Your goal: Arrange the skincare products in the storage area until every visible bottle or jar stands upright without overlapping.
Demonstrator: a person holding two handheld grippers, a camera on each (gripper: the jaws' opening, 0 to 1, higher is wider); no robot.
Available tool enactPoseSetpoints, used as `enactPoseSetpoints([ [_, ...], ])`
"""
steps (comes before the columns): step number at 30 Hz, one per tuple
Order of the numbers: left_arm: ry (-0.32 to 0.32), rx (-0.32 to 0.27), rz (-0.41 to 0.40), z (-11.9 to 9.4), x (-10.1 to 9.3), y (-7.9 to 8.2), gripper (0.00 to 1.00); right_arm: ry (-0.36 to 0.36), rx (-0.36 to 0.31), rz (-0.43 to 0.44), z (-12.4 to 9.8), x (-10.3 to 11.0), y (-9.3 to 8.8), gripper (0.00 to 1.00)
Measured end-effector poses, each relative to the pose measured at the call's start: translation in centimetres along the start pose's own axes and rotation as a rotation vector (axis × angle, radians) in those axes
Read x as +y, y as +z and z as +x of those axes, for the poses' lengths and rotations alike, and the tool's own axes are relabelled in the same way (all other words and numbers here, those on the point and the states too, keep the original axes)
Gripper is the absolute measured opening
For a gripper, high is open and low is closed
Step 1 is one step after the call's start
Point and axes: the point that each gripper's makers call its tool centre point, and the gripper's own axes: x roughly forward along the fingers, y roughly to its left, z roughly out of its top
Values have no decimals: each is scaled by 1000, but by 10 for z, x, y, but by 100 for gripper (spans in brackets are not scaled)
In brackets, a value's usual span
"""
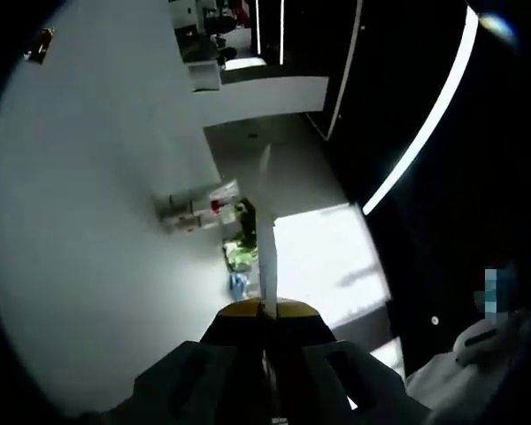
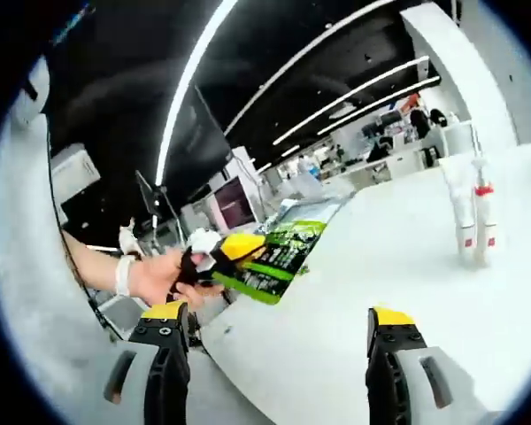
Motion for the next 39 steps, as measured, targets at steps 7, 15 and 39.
enactPoseSetpoints([
  [7, 30, 12, 25, 44, 18, 38, 0, -186, 37, -290, 6, -16, -9, 78],
  [15, 70, 7, 10, 92, 44, 61, 0, -214, 114, -328, 8, -24, -26, 79],
  [39, 179, -20, -51, 147, 115, 88, 0, -324, 232, -317, 2, -51, -47, 72],
])
